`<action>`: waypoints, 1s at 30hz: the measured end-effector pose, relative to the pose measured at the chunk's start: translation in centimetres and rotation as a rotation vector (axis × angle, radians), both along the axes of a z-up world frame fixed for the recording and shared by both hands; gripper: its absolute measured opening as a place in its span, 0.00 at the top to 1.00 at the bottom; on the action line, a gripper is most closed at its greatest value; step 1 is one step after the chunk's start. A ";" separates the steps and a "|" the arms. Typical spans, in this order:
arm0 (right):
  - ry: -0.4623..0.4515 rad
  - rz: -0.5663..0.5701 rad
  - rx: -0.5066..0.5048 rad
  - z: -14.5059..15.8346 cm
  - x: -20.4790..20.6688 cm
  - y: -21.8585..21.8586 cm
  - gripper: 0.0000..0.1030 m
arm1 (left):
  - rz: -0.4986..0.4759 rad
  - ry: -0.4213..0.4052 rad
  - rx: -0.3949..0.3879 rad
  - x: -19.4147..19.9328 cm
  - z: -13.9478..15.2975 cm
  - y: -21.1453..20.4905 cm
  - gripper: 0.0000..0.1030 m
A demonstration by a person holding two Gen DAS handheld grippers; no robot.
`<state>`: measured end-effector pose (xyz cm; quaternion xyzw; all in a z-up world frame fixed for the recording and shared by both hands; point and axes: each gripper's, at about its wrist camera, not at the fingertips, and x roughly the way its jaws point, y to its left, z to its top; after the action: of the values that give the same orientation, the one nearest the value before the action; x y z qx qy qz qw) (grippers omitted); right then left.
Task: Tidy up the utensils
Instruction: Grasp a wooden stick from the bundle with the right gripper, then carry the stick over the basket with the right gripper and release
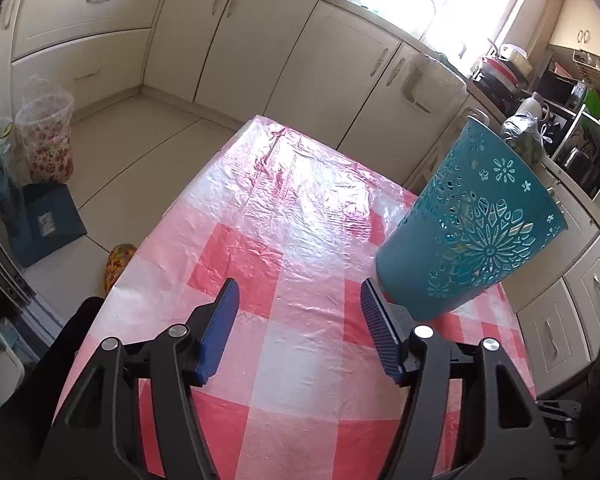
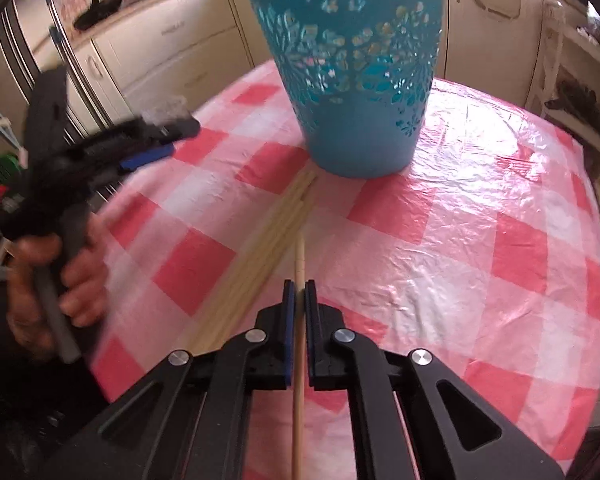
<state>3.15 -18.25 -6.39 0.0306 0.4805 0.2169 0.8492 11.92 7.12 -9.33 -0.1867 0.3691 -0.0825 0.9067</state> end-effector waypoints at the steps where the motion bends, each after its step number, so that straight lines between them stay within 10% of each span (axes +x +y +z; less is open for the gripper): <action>1: -0.017 -0.006 0.071 0.9 -0.4 -0.5 0.95 | -0.004 0.006 0.000 0.1 0.0 -0.1 0.41; 8: -0.297 0.002 0.460 12.0 -1.0 -3.1 0.95 | -0.015 0.007 0.016 0.1 0.2 -0.6 0.41; 14: -0.650 -0.176 0.443 19.7 3.0 -3.4 0.94 | -0.002 0.014 -0.017 0.3 0.0 -0.1 0.40; 22: -0.869 -0.426 0.186 18.3 9.8 0.4 0.94 | -0.014 -0.006 0.001 0.0 0.1 -0.4 0.40; 30: -0.755 -0.339 0.099 13.8 8.7 0.6 0.78 | -0.016 -0.006 -0.012 0.0 0.0 -0.2 0.39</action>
<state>11.89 -17.66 7.41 0.0683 0.1126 0.0929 0.9869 11.93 6.91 -9.33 -0.1888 0.3673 -0.0923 0.9060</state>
